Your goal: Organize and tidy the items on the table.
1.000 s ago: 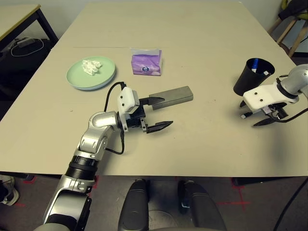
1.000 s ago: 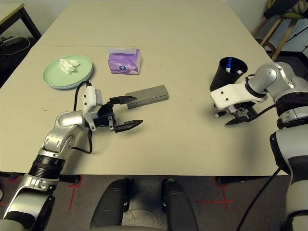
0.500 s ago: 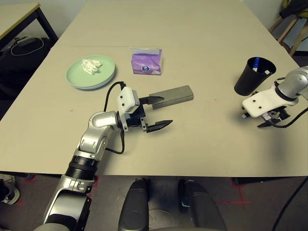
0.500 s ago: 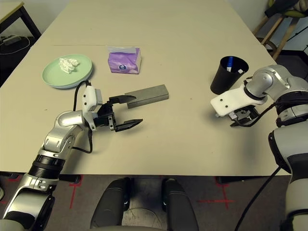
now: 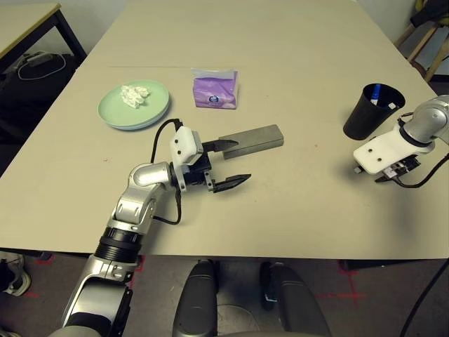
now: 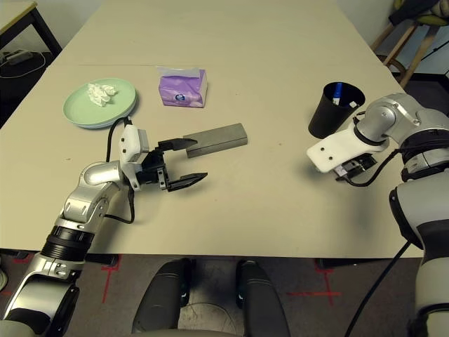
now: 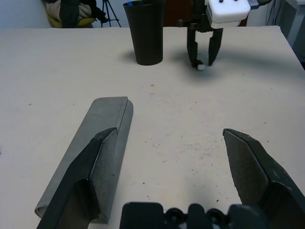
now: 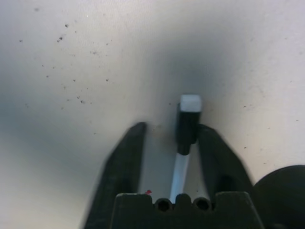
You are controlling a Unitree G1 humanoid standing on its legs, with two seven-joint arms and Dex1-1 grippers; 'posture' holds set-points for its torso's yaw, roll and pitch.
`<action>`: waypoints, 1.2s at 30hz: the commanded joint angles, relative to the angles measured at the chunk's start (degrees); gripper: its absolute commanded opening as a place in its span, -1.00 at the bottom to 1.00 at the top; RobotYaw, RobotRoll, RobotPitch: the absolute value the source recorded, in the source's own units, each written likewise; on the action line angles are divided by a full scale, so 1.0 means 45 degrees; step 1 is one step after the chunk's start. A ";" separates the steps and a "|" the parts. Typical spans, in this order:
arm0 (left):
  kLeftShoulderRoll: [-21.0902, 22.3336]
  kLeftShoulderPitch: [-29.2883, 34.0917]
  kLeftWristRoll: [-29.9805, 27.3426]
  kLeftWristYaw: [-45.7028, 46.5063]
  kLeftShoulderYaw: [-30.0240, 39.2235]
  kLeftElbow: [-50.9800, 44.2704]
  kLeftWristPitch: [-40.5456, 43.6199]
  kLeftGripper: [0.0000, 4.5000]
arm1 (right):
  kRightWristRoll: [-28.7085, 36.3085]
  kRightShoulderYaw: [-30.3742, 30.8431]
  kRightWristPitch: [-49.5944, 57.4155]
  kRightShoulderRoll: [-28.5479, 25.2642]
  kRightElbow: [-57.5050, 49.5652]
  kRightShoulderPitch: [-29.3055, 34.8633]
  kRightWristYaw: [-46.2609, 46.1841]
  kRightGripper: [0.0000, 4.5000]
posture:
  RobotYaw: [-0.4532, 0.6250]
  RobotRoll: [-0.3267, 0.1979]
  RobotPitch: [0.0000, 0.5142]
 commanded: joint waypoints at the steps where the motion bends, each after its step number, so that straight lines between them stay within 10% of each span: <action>1: 0.0061 0.0095 0.0090 0.0058 -0.0079 -0.0234 0.0020 1.00 | 0.0097 -0.0032 0.0051 -0.0005 0.0114 -0.0033 0.0333 -0.71 | 0.32 0.25 -0.29; 11: 0.0097 -0.0123 0.0099 -0.0067 -0.0096 0.0054 -0.0066 1.00 | 0.1409 -0.0842 0.1131 0.0022 0.0070 -0.0110 0.2362 -0.82 | 0.29 0.25 -0.38; 16: 0.0012 -0.0363 0.0131 -0.0212 -0.0171 0.0364 -0.0193 1.00 | 0.4659 -0.1198 0.3937 0.0375 0.0074 -0.0673 0.2995 -0.82 | 0.25 0.25 -0.44; 20: -0.0067 -0.0654 0.0191 -0.0367 -0.0258 0.0769 -0.0460 1.00 | 1.0258 -0.0879 0.8707 -0.0361 -0.4083 0.0366 0.2995 -0.82 | 0.21 0.25 -0.53; 24: -0.0209 -0.0947 0.0262 -0.0487 -0.0328 0.1214 -0.0722 1.00 | 1.2836 -0.2703 1.1657 -0.0427 -0.6484 0.1338 0.2995 -0.82 | 0.17 0.25 -0.59; 36: -0.0633 -0.1639 -0.0047 -0.0480 0.0023 0.1876 -0.0496 1.00 | 1.5472 -0.8851 1.5173 0.2998 -1.2974 0.6029 -0.4854 -0.82 | 0.09 0.25 -0.68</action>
